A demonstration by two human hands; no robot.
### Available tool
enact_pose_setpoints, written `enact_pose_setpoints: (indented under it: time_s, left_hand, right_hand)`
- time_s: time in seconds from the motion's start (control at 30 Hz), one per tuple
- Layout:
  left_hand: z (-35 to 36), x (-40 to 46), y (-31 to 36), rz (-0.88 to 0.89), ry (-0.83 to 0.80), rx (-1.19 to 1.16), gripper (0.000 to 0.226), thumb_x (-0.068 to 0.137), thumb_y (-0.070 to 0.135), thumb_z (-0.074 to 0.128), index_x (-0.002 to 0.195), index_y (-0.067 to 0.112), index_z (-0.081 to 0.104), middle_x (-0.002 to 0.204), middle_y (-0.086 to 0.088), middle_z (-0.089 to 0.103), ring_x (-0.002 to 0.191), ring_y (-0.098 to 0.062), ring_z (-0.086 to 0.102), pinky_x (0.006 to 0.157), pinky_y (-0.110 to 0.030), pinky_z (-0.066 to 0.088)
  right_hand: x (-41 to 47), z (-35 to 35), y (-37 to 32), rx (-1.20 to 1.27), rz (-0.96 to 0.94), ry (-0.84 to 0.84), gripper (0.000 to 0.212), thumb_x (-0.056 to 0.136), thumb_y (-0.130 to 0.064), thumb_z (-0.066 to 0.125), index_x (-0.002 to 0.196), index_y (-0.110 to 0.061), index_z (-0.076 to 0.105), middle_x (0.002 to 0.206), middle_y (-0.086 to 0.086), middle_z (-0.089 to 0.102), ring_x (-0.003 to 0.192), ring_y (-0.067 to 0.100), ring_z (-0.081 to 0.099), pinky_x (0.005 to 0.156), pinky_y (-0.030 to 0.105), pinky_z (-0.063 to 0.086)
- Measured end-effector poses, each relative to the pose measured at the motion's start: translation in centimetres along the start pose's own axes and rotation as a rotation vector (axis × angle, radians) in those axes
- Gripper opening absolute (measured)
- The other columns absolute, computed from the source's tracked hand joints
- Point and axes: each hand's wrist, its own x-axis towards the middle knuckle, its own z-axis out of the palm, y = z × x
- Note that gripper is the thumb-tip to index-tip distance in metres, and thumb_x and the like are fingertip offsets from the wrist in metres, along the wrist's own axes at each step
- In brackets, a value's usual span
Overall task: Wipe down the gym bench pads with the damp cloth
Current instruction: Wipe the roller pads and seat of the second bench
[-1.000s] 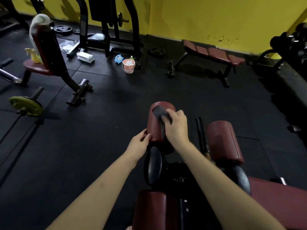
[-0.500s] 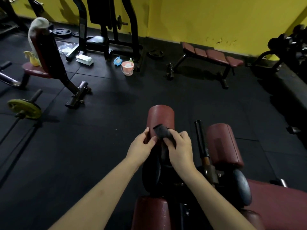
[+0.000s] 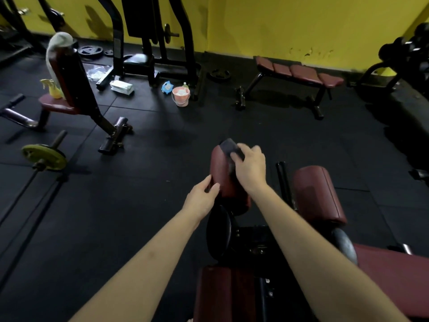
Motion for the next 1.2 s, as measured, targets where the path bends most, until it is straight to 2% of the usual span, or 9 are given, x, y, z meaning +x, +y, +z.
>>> enact_pose_setpoints:
  time_s: [0.1, 0.2, 0.3, 0.5, 0.63, 0.77, 0.83, 0.97, 1.2]
  left_hand:
    - [0.4, 0.3, -0.4, -0.009, -0.022, -0.025, 0.094, 0.069, 0.076, 0.057, 0.154, 0.039, 0.04, 0.142, 0.013, 0.061, 0.124, -0.009, 0.061, 0.111, -0.038, 0.048]
    - [0.3, 1.0, -0.7, -0.026, -0.028, -0.038, 0.074, 0.084, 0.059, 0.062, 0.153, 0.037, 0.043, 0.139, 0.009, 0.064, 0.119, -0.011, 0.064, 0.106, -0.04, 0.052]
    - [0.4, 1.4, -0.9, -0.031, -0.012, -0.041, 0.061, 0.097, 0.043, 0.061, 0.155, 0.033, 0.043, 0.139, 0.007, 0.064, 0.119, -0.012, 0.065, 0.108, -0.04, 0.051]
    - [0.5, 1.1, -0.9, -0.068, -0.009, -0.047, 0.067, 0.093, 0.05, 0.056, 0.156, 0.033, 0.039, 0.146, 0.006, 0.059, 0.126, -0.015, 0.06, 0.113, -0.041, 0.046]
    - [0.8, 0.2, 0.2, -0.048, -0.001, -0.024, 0.057, 0.103, 0.041, 0.054, 0.157, 0.032, 0.038, 0.143, 0.006, 0.059, 0.123, -0.017, 0.061, 0.112, -0.041, 0.047]
    - [0.8, 0.8, -0.5, -0.065, 0.006, -0.02, 0.073, 0.088, 0.058, 0.053, 0.155, 0.034, 0.04, 0.146, 0.003, 0.059, 0.126, -0.02, 0.06, 0.112, -0.044, 0.047]
    - [1.0, 0.2, 0.3, -0.08, 0.028, -0.01, 0.068, 0.091, 0.057, 0.051, 0.155, 0.035, 0.04, 0.146, 0.002, 0.059, 0.126, -0.021, 0.06, 0.111, -0.042, 0.047]
    - [1.2, -2.2, 1.8, -0.041, 0.127, 0.05, 0.047, 0.108, 0.034, 0.047, 0.155, 0.031, 0.044, 0.145, 0.0, 0.058, 0.113, -0.017, 0.062, 0.09, -0.03, 0.046]
    - [2.6, -6.1, 4.3, 0.149, 0.171, 0.079, 0.037, 0.106, 0.019, 0.046, 0.14, 0.03, 0.057, 0.139, 0.004, 0.06, 0.112, -0.01, 0.058, 0.088, -0.024, 0.044]
  right_hand:
    - [-6.1, -1.3, 1.0, -0.001, 0.0, 0.004, 0.033, 0.102, -0.034, 0.06, 0.133, -0.025, 0.063, 0.104, -0.001, 0.047, 0.105, 0.022, 0.051, 0.088, 0.03, 0.043]
    - [-9.0, -1.8, 1.4, 0.031, -0.014, -0.023, 0.033, 0.101, -0.03, 0.062, 0.133, -0.025, 0.064, 0.099, -0.005, 0.044, 0.098, 0.017, 0.051, 0.085, 0.025, 0.041]
    - [-5.4, -1.0, 0.7, 0.039, -0.023, -0.016, 0.033, 0.102, -0.032, 0.06, 0.134, -0.024, 0.064, 0.103, -0.003, 0.046, 0.102, 0.018, 0.051, 0.093, 0.03, 0.046]
    - [3.7, 0.9, -0.3, 0.008, 0.064, 0.03, 0.034, 0.107, -0.037, 0.046, 0.137, -0.027, 0.058, 0.118, 0.006, 0.049, 0.112, 0.028, 0.049, 0.099, 0.045, 0.047]
    - [2.1, 0.2, 0.4, 0.059, 0.111, 0.003, 0.032, 0.106, -0.038, 0.048, 0.136, -0.031, 0.059, 0.117, 0.006, 0.05, 0.114, 0.032, 0.05, 0.1, 0.042, 0.045]
    - [-3.5, -1.2, 1.3, 0.066, 0.176, -0.034, 0.035, 0.105, -0.038, 0.052, 0.138, -0.029, 0.058, 0.122, 0.007, 0.051, 0.115, 0.031, 0.054, 0.101, 0.041, 0.046]
    - [-6.6, -2.2, 1.3, 0.044, 0.168, -0.06, 0.036, 0.104, -0.036, 0.054, 0.138, -0.026, 0.058, 0.12, 0.008, 0.052, 0.112, 0.032, 0.057, 0.097, 0.038, 0.047]
    - [-10.1, -5.2, 0.3, 0.029, 0.127, -0.175, 0.031, 0.102, -0.034, 0.057, 0.133, -0.028, 0.062, 0.112, 0.002, 0.055, 0.109, 0.025, 0.059, 0.089, 0.031, 0.043]
    - [-11.3, -13.2, -0.6, 0.299, 0.038, 0.179, 0.023, 0.095, -0.031, 0.067, 0.119, -0.031, 0.067, 0.109, -0.005, 0.068, 0.104, 0.01, 0.063, 0.094, 0.028, 0.048]
